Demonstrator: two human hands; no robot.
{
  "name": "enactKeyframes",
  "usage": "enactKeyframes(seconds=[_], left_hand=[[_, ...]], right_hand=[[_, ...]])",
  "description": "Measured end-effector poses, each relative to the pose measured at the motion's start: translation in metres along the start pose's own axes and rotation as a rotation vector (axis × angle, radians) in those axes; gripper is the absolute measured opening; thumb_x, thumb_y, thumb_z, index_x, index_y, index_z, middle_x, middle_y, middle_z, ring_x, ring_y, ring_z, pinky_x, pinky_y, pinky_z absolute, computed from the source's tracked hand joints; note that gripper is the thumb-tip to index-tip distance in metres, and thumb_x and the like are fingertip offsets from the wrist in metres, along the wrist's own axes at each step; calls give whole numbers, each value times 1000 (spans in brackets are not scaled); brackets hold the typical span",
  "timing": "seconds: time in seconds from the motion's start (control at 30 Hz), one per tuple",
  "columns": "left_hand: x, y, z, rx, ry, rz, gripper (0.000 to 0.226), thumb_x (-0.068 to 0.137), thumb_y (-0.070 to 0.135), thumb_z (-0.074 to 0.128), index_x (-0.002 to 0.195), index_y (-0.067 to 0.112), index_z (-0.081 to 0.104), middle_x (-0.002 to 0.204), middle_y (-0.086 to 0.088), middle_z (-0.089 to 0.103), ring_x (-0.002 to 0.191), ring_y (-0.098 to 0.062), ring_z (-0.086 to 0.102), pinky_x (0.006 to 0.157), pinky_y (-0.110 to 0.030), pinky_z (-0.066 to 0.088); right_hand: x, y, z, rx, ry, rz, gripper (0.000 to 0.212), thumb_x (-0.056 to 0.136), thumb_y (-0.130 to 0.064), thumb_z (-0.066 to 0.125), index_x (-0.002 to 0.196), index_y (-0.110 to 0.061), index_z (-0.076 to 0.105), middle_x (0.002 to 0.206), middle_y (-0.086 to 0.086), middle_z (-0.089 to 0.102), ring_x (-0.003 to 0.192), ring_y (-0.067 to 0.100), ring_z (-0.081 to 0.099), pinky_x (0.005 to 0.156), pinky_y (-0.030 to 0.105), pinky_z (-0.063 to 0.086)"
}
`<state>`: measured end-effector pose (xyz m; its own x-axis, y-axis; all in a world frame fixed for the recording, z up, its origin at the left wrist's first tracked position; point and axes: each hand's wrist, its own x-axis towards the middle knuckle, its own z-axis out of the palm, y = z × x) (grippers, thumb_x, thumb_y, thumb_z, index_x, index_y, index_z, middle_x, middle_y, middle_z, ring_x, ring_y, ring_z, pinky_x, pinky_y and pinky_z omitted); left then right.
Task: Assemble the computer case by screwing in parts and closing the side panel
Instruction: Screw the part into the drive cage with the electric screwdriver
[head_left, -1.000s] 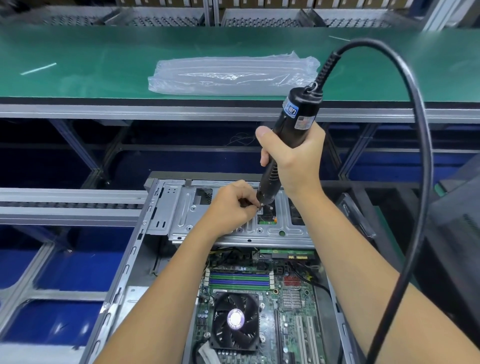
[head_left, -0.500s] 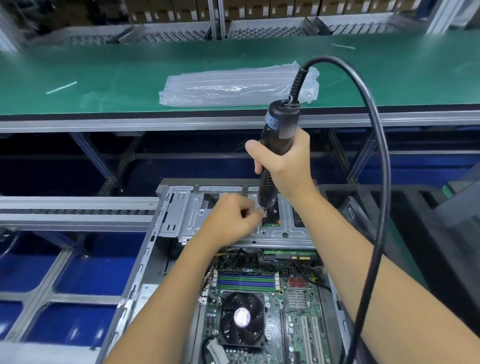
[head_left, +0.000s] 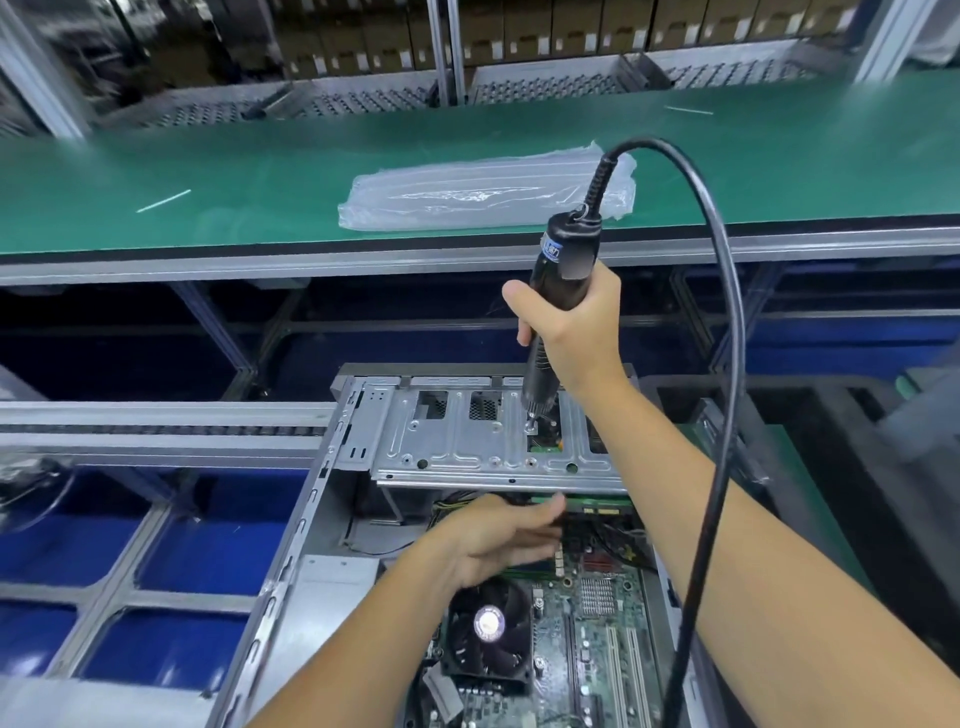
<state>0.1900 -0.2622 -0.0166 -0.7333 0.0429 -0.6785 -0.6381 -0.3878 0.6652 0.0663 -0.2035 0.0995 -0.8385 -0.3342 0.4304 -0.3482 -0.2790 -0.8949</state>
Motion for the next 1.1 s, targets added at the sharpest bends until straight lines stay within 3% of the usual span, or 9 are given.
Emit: enactKeyframes(seconds=[0.07, 0.23, 0.43, 0.6, 0.9, 1.1], left_hand=[[3, 0, 1, -162, -12, 51, 24, 61, 21, 81, 79, 5, 78, 93, -11, 74, 90, -20, 71, 74, -24, 56], [9, -2, 6, -200, 12, 81, 4, 68, 7, 74, 70, 4, 77, 85, -9, 74, 79, -17, 71, 68, -19, 55], [14, -2, 5, -208, 42, 83, 10, 77, 0, 71, 69, 2, 77, 86, -10, 74, 78, -17, 72, 66, -16, 54], [17, -4, 6, -232, 95, 101, 8, 78, -1, 69, 86, -5, 68, 83, -10, 74, 75, -15, 72, 66, -16, 54], [20, -6, 5, -274, 101, 123, 6, 79, -6, 67, 82, -3, 70, 86, -8, 74, 79, -11, 71, 68, -16, 54], [22, -6, 4, -272, 110, 109, 18, 76, -4, 70, 94, -5, 66, 91, -9, 74, 86, -12, 70, 85, -21, 52]], right_hand=[[1, 0, -1, 5, 10, 0, 19, 82, -3, 71, 77, -2, 53, 55, 5, 54, 43, 17, 50, 51, 23, 46], [4, -1, -2, 10, 13, -1, 18, 81, -3, 70, 76, 1, 53, 57, 10, 54, 44, 18, 50, 51, 24, 46], [11, -7, 0, 40, -1, -33, 19, 82, -1, 71, 76, 0, 53, 55, 8, 53, 45, 19, 48, 50, 26, 46], [10, -8, 0, 42, 5, -38, 21, 81, -3, 70, 74, -1, 51, 52, 5, 54, 42, 20, 49, 51, 26, 45], [13, -13, -8, 43, 39, -55, 20, 80, -3, 71, 76, 1, 52, 54, 7, 54, 42, 21, 49, 51, 26, 45], [13, -12, -9, 58, 45, -56, 20, 81, -4, 71, 77, 1, 52, 54, 3, 54, 41, 22, 49, 51, 26, 45]])
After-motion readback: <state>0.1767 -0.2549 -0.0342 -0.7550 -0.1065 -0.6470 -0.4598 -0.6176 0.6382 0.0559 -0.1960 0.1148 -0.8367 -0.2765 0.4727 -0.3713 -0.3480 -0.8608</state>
